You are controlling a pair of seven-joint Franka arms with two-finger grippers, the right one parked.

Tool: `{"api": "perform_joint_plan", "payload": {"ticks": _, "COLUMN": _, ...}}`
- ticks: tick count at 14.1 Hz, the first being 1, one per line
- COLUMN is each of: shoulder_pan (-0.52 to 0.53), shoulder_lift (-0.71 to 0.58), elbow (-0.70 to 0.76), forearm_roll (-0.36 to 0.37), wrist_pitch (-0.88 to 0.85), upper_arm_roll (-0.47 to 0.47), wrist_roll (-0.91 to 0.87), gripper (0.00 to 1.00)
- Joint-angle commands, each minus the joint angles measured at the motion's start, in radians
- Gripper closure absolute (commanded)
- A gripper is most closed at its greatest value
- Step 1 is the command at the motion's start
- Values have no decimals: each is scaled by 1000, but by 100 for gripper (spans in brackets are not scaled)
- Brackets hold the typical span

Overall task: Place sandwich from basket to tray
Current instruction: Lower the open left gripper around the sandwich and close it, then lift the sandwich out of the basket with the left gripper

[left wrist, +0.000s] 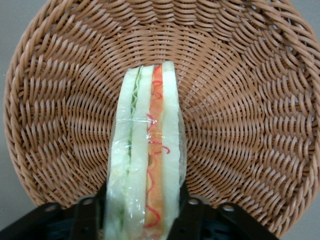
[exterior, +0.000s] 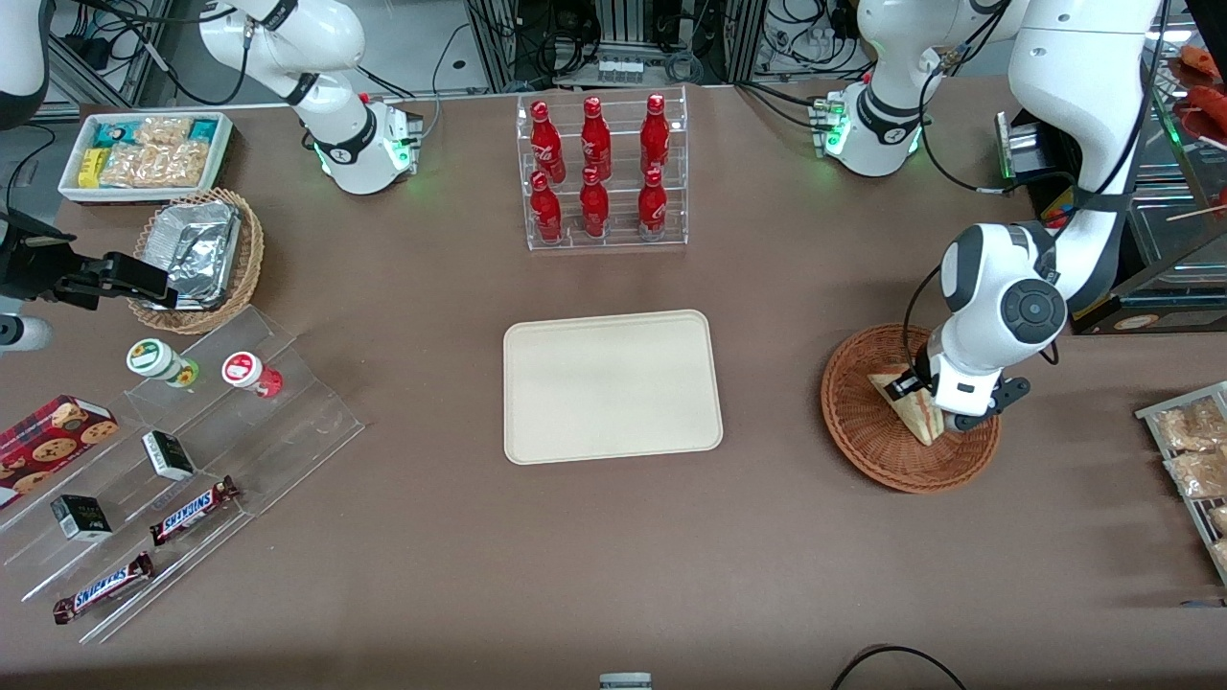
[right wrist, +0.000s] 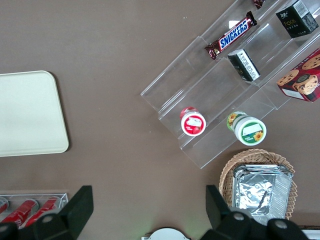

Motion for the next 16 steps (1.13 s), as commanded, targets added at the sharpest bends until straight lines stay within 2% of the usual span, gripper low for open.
{"api": "perform_joint_plan", "payload": {"ticks": 1, "shoulder_pan": -2, "shoulder_lift": -53, "elbow": -16, "forearm_roll": 26, "wrist_pitch": -41, "upper_arm_roll": 0, "wrist_roll": -10, "gripper": 100}}
{"api": "perform_joint_plan", "payload": {"ticks": 5, "shoulder_pan": -31, "shoulder_lift": -103, "elbow": 47, "forearm_roll": 28, "wrist_pitch": -194, "upper_arm_roll": -14, "wrist_roll": -7, "gripper": 100}}
{"api": "perform_joint_plan", "payload": {"ticks": 8, "shoulder_pan": -113, "shoulder_lift": -101, "elbow": 134, "forearm_roll": 26, "wrist_pitch": -315, "upper_arm_roll": -23, "wrist_roll": -9, "gripper": 100}}
{"api": "perform_joint_plan", "payload": {"ticks": 16, "shoulder_pan": -358, "shoulder_lift": -21, "elbow": 261, "forearm_roll": 11, "wrist_pitch": -337, "upper_arm_roll": -28, "wrist_roll": -18, "gripper": 100}}
